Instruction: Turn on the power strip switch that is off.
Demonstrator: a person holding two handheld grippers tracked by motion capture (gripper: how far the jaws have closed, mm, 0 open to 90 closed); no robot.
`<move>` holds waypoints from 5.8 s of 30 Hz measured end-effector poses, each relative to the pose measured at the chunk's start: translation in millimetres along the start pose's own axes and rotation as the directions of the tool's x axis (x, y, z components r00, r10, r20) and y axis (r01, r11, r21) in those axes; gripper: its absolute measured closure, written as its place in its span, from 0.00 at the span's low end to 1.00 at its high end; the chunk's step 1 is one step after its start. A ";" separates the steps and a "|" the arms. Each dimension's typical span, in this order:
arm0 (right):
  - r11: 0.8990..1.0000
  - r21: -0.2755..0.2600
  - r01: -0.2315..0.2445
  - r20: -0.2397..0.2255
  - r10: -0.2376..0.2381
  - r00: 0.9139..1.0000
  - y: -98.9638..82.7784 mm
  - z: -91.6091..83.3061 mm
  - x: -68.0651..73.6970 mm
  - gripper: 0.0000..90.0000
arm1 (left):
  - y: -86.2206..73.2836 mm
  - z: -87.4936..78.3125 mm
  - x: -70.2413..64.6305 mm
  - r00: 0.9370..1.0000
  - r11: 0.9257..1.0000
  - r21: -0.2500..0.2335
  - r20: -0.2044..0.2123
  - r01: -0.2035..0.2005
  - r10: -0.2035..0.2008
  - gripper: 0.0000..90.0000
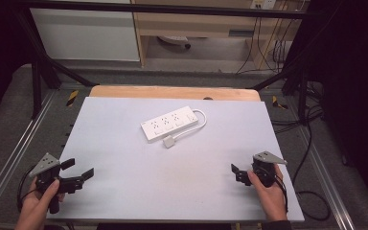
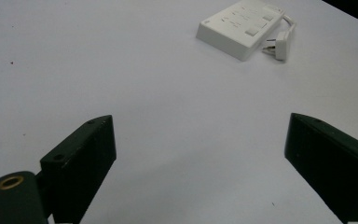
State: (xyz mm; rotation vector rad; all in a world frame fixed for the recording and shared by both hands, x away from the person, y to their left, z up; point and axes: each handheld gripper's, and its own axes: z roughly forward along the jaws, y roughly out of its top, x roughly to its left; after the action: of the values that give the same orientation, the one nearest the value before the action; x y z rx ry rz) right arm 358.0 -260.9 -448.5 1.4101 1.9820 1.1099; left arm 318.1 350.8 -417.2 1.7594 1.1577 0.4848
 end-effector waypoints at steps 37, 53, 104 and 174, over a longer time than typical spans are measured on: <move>0.994 -0.097 0.041 -0.081 -0.049 0.996 12.7 0.4 9.6 0.05 | 0.7 -0.8 -0.4 1.000 1.000 -0.017 0.027 -0.015 0.016 0.10; 0.987 -0.161 0.011 -0.102 -0.027 0.994 31.2 -12.3 22.5 0.03 | 0.5 0.9 -2.1 0.999 1.000 -0.003 0.035 0.005 -0.005 0.08; 0.987 -0.108 0.116 -0.148 -0.131 0.980 129.2 27.8 38.7 0.06 | 0.7 3.8 -2.3 0.999 1.000 0.014 0.045 0.004 -0.005 0.08; 0.988 -0.131 0.085 -0.173 -0.107 0.979 178.0 129.1 71.5 0.13 | -1.3 6.9 -3.4 0.999 0.998 0.048 0.040 -0.026 0.025 0.08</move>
State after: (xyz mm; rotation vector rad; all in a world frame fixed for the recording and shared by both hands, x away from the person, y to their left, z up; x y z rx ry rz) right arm 526.9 -123.9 -369.9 1.1750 2.0417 1.3306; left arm 320.9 344.7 -421.1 1.8196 1.1292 0.4384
